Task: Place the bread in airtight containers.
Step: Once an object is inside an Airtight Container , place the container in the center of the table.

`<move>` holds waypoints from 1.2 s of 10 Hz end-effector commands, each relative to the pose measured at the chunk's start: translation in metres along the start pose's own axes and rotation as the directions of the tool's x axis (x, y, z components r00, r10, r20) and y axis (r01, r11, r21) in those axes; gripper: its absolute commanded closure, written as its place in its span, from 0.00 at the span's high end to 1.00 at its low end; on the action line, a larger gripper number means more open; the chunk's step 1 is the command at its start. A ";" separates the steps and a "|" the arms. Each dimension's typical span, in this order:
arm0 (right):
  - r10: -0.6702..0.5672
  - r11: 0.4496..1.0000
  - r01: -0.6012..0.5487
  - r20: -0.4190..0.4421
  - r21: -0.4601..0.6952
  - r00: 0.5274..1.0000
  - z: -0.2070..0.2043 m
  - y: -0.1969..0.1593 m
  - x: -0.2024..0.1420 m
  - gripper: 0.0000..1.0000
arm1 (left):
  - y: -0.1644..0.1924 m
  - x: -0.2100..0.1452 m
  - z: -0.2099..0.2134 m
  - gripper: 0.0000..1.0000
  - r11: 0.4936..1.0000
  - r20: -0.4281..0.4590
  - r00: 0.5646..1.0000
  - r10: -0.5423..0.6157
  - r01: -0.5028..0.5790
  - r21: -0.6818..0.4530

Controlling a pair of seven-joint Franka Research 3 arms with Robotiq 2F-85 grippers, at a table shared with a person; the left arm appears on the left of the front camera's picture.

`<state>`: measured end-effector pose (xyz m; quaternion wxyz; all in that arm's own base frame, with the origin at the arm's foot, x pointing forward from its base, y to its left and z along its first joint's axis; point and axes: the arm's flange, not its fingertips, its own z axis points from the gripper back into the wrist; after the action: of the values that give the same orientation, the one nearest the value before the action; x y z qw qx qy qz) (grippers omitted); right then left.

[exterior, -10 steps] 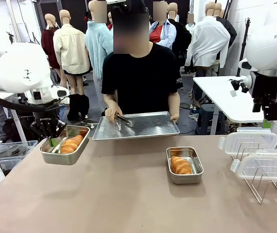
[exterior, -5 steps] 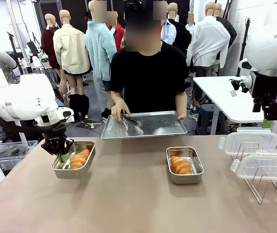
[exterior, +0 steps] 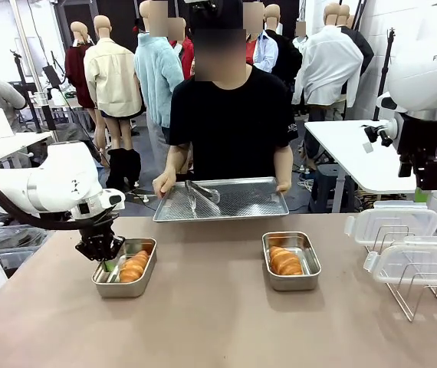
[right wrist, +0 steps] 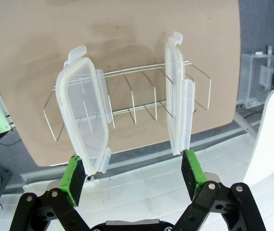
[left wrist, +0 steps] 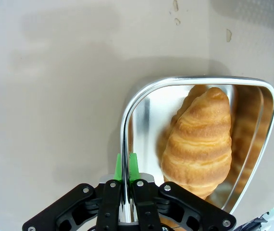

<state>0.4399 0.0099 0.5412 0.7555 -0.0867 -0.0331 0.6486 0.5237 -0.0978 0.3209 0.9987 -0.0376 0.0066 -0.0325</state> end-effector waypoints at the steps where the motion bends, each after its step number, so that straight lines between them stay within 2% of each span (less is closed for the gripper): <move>1: -0.011 1.000 0.011 0.002 -0.010 1.000 0.000 -0.001 0.001 1.00 | -0.002 0.005 0.005 0.00 1.000 -0.018 1.000 -0.005 0.004 -0.005; 2: -0.011 1.000 0.011 0.002 -0.010 1.000 0.000 -0.001 0.001 1.00 | -0.002 0.002 0.008 0.09 1.000 -0.013 1.000 -0.013 0.013 -0.006; 4: -0.011 1.000 0.011 0.002 -0.010 1.000 0.000 -0.001 0.001 1.00 | 0.000 -0.004 0.018 0.39 1.000 0.000 1.000 -0.016 0.016 -0.016; 5: -0.011 1.000 0.011 0.002 -0.010 1.000 0.000 -0.001 0.001 1.00 | 0.001 -0.007 0.024 0.49 1.000 0.008 1.000 -0.016 0.016 -0.013; 8: -0.011 1.000 0.011 0.002 -0.010 1.000 0.000 -0.001 0.001 1.00 | 0.016 -0.025 0.065 0.49 0.999 0.099 0.995 -0.021 0.019 0.028; 9: -0.011 1.000 0.011 0.002 -0.010 1.000 0.000 -0.001 0.001 1.00 | 0.026 -0.034 0.085 0.49 0.998 0.109 0.993 -0.054 0.049 0.043; 12: -0.011 1.000 0.011 0.002 -0.010 1.000 0.000 -0.001 0.001 1.00 | 0.065 -0.050 0.136 0.49 0.985 0.122 0.992 -0.034 0.013 0.170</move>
<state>0.4399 0.0095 0.5412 0.7558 -0.0867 -0.0331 0.6482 0.4881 -0.0329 0.4449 0.9970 0.0193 -0.0622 -0.0419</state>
